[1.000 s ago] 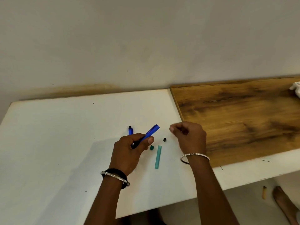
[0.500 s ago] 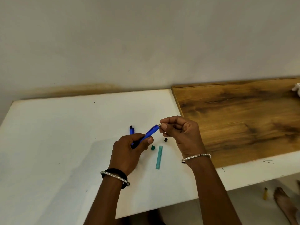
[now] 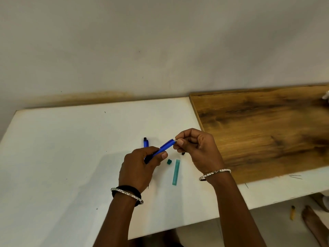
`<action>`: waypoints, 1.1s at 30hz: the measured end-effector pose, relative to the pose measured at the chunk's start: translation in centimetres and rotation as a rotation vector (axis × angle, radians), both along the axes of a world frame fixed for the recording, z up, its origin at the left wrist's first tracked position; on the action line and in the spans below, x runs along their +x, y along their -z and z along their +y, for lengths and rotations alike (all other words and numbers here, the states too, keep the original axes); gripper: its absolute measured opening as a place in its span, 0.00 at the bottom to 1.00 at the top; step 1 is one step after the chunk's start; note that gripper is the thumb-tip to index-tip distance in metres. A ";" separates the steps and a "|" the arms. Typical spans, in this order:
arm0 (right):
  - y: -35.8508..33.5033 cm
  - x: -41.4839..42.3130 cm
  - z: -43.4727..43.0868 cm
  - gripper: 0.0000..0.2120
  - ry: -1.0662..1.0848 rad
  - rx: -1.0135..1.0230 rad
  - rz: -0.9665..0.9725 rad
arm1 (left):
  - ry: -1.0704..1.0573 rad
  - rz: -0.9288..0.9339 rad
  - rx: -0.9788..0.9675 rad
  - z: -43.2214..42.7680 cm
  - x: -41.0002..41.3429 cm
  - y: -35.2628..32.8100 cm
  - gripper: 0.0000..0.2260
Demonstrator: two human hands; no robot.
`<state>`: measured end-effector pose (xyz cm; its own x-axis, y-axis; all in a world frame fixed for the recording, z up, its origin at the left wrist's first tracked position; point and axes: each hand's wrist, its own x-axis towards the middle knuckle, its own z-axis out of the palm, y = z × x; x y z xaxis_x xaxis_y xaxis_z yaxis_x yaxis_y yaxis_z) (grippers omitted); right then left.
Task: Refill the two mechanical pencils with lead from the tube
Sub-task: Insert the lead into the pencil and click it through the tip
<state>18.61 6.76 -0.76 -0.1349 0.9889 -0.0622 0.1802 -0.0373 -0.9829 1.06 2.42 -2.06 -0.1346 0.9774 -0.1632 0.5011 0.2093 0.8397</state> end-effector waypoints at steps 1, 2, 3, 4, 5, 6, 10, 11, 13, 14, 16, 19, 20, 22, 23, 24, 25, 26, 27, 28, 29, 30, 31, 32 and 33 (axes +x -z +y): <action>0.0 0.0 0.0 0.04 -0.016 -0.003 -0.021 | 0.005 0.018 0.001 0.0 -0.1 0.1 0.25; 0.0 0.0 0.0 0.04 -0.029 -0.005 -0.038 | 0.010 0.035 0.003 0.0 -0.1 0.1 0.25; 0.0 0.0 0.0 0.04 -0.035 -0.005 -0.049 | 0.015 0.048 0.005 -0.1 -0.2 0.1 0.25; 0.0 -0.1 -0.1 0.04 -0.035 -0.003 -0.049 | 0.018 0.052 0.008 -0.1 -0.2 0.1 0.25; -0.1 0.0 -0.1 0.04 -0.030 -0.002 -0.038 | 0.020 0.049 0.011 -0.1 -0.3 0.1 0.24; -0.2 0.0 -0.1 0.04 -0.024 -0.002 -0.018 | 0.019 0.042 0.013 -0.1 -0.3 0.1 0.23; -0.7 0.2 -0.3 0.05 -0.006 -0.034 0.092 | 0.020 0.019 0.012 -0.1 -0.3 -0.1 0.22; -0.8 0.3 -0.3 0.05 -0.004 -0.047 0.120 | 0.020 0.015 0.012 -0.1 -0.3 -0.1 0.23; -0.9 0.4 -0.3 0.06 0.000 -0.072 0.156 | 0.015 0.008 0.016 -0.2 -0.3 0.0 0.24; -0.9 0.4 -0.4 0.06 0.002 -0.082 0.167 | 0.009 0.009 0.016 -0.3 -0.2 0.0 0.24; -0.9 0.2 -0.4 0.06 0.007 -0.102 0.187 | 0.003 0.018 0.017 -0.3 -0.2 0.0 0.24; -0.8 0.1 -0.4 0.09 0.017 -0.134 0.213 | -0.008 0.012 0.012 -0.1 -0.3 0.1 0.23; -0.8 0.1 -0.4 0.10 0.010 -0.146 0.232 | -0.012 0.007 0.010 -0.1 -0.2 0.1 0.23; -0.8 0.3 -0.5 0.11 0.002 -0.149 0.254 | -0.024 -0.014 0.005 -0.2 -0.2 0.0 0.22; -0.8 0.3 -0.5 0.11 0.023 -0.142 0.234 | -0.030 -0.021 0.001 -0.3 -0.1 0.0 0.22; -0.7 0.3 -0.5 0.12 0.072 -0.128 0.182 | -0.033 -0.022 -0.003 -0.3 0.0 0.0 0.21; -0.5 0.4 -0.5 0.11 0.144 -0.104 0.087 | -0.032 -0.018 -0.004 -0.4 0.0 0.1 0.20; -0.3 0.5 -0.3 0.10 0.223 -0.072 -0.048 | -0.032 -0.015 -0.002 -0.4 0.1 0.1 0.18; 0.0 0.6 -0.3 0.09 0.285 -0.046 -0.198 | -0.036 -0.013 -0.001 -0.3 0.0 0.2 0.17; 0.3 0.7 -0.2 0.07 0.321 -0.033 -0.324 | -0.043 -0.013 -0.001 -0.3 0.0 0.2 0.16; 0.6 0.8 -0.2 0.07 0.329 -0.033 -0.410 | -0.051 -0.012 0.000 -0.3 -0.1 0.2 0.16; 0.8 0.8 -0.2 0.08 0.310 -0.044 -0.471 | -0.057 -0.011 0.000 -0.2 -0.1 0.3 0.15; 0.9 0.7 -0.2 0.10 0.275 -0.060 -0.522 | -0.061 -0.009 0.001 -0.2 -0.1 0.3 0.15; 1.2 0.5 -0.2 0.12 0.232 -0.077 -0.577 | -0.061 -0.008 -0.001 -0.2 -0.1 0.4 0.15; 1.4 0.3 -0.2 0.13 0.191 -0.089 -0.633 | -0.058 -0.007 -0.003 -0.1 -0.1 0.4 0.15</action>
<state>18.94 6.55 -2.18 0.1317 0.9791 -0.1547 0.7040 -0.2023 -0.6808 0.97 2.28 -2.50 -0.1903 0.9673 -0.1677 0.4823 0.2409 0.8422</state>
